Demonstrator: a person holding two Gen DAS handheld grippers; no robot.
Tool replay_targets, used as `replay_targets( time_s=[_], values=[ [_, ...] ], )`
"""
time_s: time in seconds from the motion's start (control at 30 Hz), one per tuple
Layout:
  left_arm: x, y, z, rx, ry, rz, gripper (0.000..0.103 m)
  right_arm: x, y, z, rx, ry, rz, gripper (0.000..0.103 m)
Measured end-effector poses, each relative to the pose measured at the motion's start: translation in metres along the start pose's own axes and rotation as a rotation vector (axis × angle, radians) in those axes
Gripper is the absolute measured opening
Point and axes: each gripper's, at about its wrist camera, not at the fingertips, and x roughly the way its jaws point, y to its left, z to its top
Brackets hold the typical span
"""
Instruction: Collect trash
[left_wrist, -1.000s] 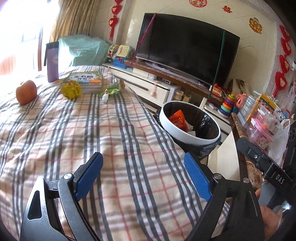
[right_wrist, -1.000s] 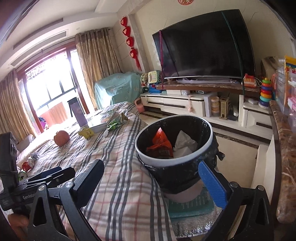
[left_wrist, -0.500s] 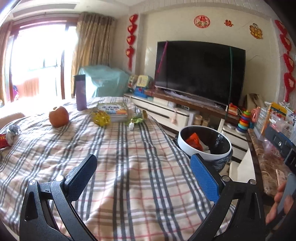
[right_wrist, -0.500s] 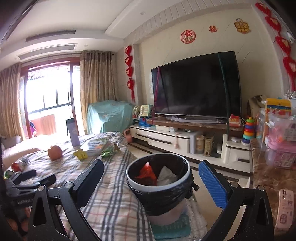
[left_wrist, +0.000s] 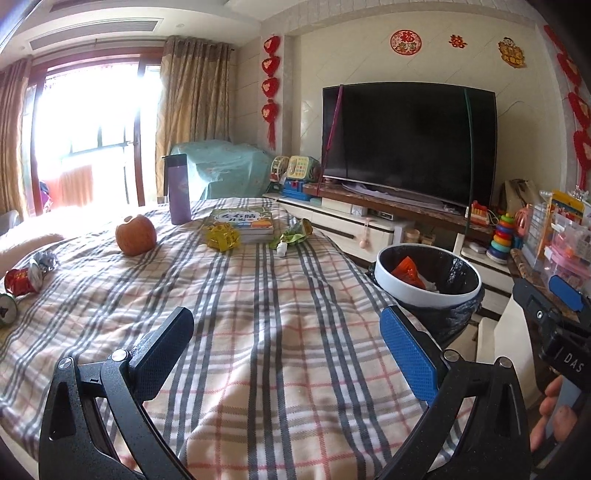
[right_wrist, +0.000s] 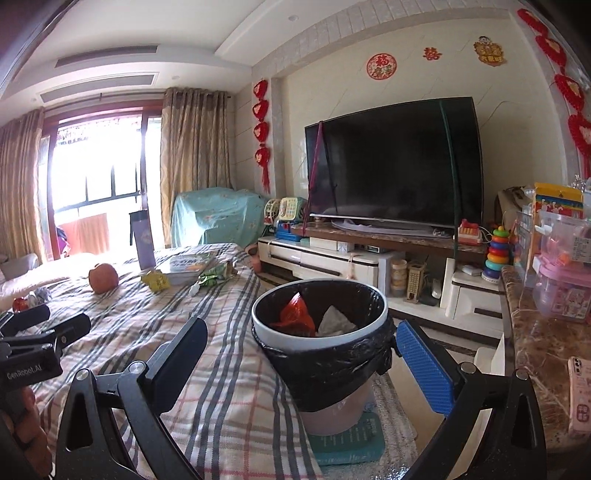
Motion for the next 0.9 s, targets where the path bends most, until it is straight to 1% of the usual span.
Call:
replay_targets(
  time_s=[0.1,0.4,0.57,0.9],
  values=[
    [-0.0018,0.0009,-0.0011,0.003,-0.009,0.013,0.103,0.0001,0.0020,-0.0014,-0.003,0.002,0.004,0.103],
    [-0.0008,0.0015,-0.0043,0.013,0.007,0.041,0.103,-0.0004,-0.0010,-0.0024,0.011,0.007,0.011,0.103],
    [-0.0028,0.0007,-0.0043,0.014,0.001,0.047,0.103,-0.0003,-0.0042,-0.0024,0.029,0.000,0.015,0.103],
    [-0.0042,0.0020,-0.0041,0.017,-0.003,0.045,0.103,-0.0026,-0.0017,-0.0008,0.023,-0.003,0.016,0.103]
  ],
)
